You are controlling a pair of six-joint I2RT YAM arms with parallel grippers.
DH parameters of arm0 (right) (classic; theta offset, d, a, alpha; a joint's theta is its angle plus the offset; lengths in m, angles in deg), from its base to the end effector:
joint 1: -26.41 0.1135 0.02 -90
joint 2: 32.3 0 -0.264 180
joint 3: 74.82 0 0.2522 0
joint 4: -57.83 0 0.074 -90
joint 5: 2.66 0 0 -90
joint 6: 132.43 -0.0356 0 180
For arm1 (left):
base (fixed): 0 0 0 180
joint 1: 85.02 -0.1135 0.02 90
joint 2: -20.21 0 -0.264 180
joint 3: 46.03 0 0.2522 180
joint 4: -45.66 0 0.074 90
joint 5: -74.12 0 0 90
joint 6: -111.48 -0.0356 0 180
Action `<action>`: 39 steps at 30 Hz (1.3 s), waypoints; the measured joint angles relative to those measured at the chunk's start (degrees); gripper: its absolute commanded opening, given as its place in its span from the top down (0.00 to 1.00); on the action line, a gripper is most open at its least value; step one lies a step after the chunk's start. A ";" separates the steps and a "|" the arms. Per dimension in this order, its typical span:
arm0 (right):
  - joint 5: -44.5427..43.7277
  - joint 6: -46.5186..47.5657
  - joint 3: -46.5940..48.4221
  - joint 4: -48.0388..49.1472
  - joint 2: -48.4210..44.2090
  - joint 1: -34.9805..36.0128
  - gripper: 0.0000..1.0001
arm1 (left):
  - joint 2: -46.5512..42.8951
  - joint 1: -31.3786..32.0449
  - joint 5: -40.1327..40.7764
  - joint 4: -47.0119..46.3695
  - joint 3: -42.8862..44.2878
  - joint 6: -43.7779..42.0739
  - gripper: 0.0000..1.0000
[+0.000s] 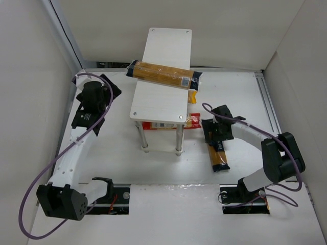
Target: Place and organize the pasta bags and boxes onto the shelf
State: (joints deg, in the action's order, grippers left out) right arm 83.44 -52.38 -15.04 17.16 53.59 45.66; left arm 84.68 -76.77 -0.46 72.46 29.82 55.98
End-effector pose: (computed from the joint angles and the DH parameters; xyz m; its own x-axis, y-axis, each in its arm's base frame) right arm 0.2564 0.0870 0.1652 -0.9070 -0.1341 -0.3991 -0.1491 0.9888 0.0066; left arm 0.2566 -0.0276 0.3727 -0.1515 -0.5298 -0.8345 -0.2441 0.8382 -0.4878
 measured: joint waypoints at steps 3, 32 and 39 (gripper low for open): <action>-0.15 -0.04 0.00 -0.09 0.00 0.00 0.44 | -2.14 0.00 0.68 -0.17 -0.17 -0.15 0.00; 15.76 27.15 72.30 -7.39 7.32 -5.09 1.00 | -8.76 0.00 2.89 -1.57 -9.16 1.75 0.00; 12.79 33.81 90.29 -8.79 23.30 5.99 1.00 | -7.41 -0.26 2.62 -2.25 -9.25 1.51 0.00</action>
State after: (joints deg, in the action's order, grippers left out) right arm 96.23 -18.57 75.25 8.37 76.89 51.64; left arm 77.27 -77.03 2.16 70.21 20.57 57.49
